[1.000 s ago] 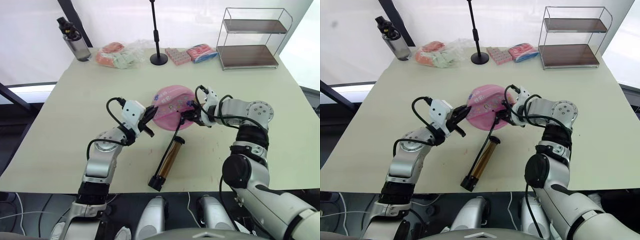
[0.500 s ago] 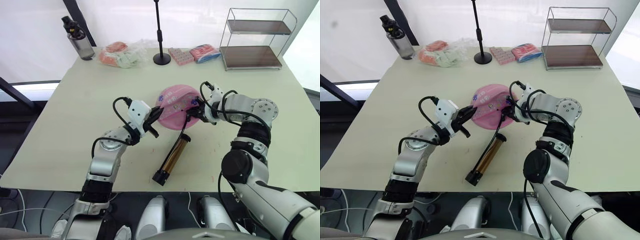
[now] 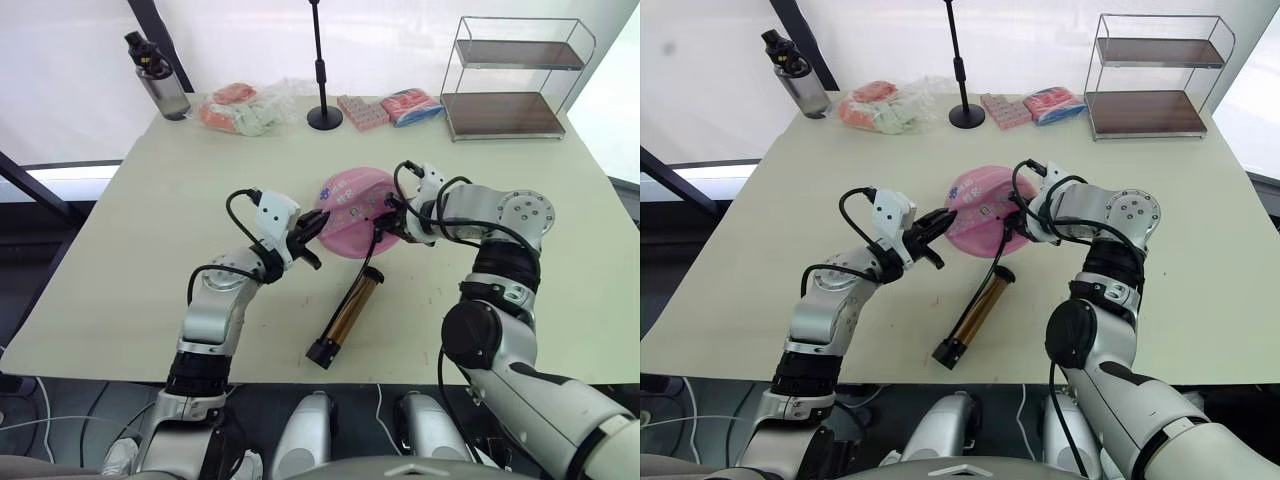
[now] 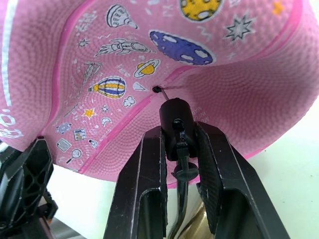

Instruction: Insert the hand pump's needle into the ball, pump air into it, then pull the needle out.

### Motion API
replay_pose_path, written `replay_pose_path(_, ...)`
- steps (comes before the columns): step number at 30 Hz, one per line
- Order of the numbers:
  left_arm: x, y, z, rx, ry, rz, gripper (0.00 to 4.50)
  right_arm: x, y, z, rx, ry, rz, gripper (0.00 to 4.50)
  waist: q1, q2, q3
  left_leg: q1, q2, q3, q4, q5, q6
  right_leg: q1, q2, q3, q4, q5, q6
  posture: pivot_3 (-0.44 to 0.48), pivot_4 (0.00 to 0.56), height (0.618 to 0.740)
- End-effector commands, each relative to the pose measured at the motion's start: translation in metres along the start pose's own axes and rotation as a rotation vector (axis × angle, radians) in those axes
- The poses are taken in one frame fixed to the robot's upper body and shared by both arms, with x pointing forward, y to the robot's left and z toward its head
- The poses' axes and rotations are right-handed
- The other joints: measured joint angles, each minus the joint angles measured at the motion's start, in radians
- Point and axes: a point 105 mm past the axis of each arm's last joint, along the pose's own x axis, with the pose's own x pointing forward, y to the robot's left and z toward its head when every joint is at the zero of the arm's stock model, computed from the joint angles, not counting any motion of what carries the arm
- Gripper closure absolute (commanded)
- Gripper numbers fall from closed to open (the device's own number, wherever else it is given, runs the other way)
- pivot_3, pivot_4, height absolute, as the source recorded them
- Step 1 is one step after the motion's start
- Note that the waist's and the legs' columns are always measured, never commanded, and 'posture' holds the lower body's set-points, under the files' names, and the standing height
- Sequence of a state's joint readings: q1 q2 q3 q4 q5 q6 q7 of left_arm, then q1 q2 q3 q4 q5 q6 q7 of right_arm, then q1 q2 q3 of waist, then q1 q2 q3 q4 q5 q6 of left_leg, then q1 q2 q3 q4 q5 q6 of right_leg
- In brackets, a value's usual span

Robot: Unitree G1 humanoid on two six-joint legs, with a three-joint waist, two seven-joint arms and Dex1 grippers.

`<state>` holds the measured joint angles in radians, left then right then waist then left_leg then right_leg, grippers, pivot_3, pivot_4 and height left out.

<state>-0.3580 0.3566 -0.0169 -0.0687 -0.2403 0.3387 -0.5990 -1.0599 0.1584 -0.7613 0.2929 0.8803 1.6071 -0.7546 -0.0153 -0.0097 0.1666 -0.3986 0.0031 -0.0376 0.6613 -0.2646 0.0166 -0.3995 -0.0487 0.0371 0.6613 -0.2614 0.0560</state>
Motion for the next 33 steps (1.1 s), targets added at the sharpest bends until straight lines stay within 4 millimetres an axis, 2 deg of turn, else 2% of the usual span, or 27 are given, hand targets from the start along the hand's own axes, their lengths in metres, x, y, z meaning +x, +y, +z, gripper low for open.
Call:
replay_pose_path(1,0.002,-0.020,-0.005,-0.018,0.022,-0.100,4.42,0.020,0.057,-0.035,-0.047,0.078,0.099,4.17,0.000,0.000,0.000,0.000,0.000,0.000,0.000,0.000,0.000,0.000,0.000,0.000,0.000,0.000,0.000,0.000,0.150,0.740)
replay_pose_path(17,0.004,-0.030,-0.009,-0.053,0.033,-0.155,4.42,0.032,0.076,-0.048,-0.060,0.111,0.122,4.17,-0.007,0.000,0.000,0.001,0.000,0.000,0.000,0.000,0.000,0.000,0.000,0.000,0.000,0.000,0.000,0.000,0.150,0.740)
replay_pose_path(33,0.006,-0.039,-0.010,-0.131,0.059,-0.218,4.42,0.043,0.089,-0.049,-0.029,0.121,0.159,4.17,-0.027,0.000,-0.001,0.005,0.001,0.000,0.000,0.001,0.002,0.003,0.001,0.002,0.000,0.000,0.000,0.000,0.150,0.740)
